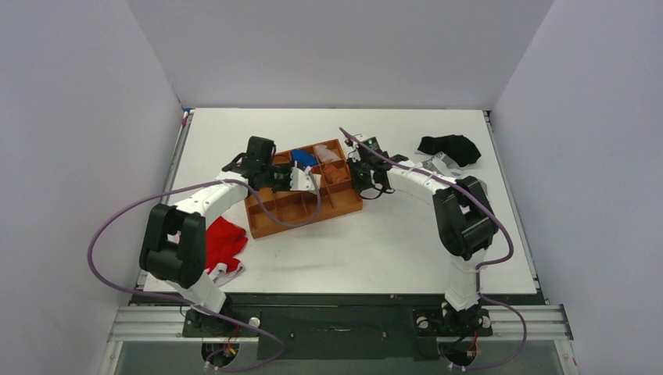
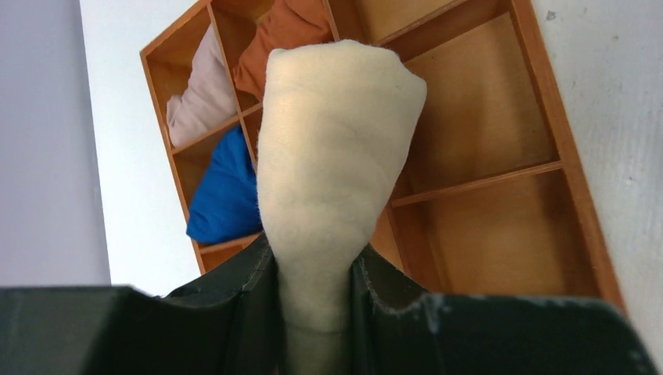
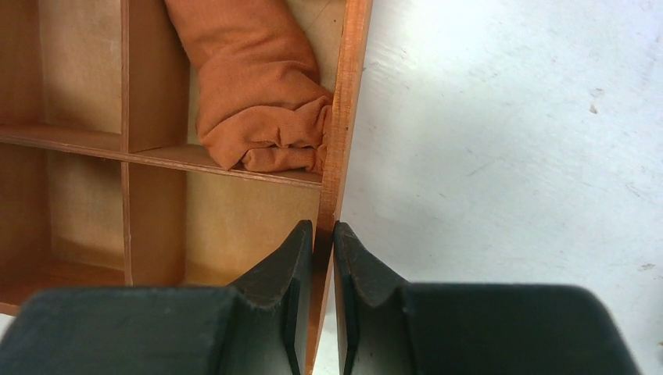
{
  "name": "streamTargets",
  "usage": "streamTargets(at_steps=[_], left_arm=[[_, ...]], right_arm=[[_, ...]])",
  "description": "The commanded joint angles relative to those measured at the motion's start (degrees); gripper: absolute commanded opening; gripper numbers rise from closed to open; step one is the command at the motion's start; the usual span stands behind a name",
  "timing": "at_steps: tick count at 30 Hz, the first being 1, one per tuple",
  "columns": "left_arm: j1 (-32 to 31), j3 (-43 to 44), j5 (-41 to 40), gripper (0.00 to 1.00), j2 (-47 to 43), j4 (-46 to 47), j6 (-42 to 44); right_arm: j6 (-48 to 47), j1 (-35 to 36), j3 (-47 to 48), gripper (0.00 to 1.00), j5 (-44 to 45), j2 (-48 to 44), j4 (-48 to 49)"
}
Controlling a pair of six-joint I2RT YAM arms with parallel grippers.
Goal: Roll the underwear
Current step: Move the storage box to the center of the board, then place the underwear in the storage box.
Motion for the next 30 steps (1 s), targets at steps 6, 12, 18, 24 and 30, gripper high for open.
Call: streamTargets(at_steps=[6,12,18,24,30], left_arm=[[-4.7,8.6,1.3,0.0,6.8,4.1,2.4],[-6.8,8.1,-1.6,0.0,9.4,9.1,2.4],[-6.8,6.9,-1.2,0.0,11.5,12.2,3.3],[-6.7,5.6,-2.1,0.0,13.5,14.4,5.6],[-5.0,4.7,-2.3,0.0,13.9,14.0,7.0]], right_arm=[[-4.1,-2.8,-3.7,0.0,-6.8,-3.9,-2.3],[-4.3,-3.7,-3.9,0.0,-9.7,-4.0,-2.5],[-4.6,-4.0,-3.3,0.0,-10.7,-4.3,-2.7],[-5.0,-4.3,-4.0,0.0,-10.6,-5.0,-2.8],[-5.1,-4.5,-4.3,0.0,-11.1,-5.1,-2.8]])
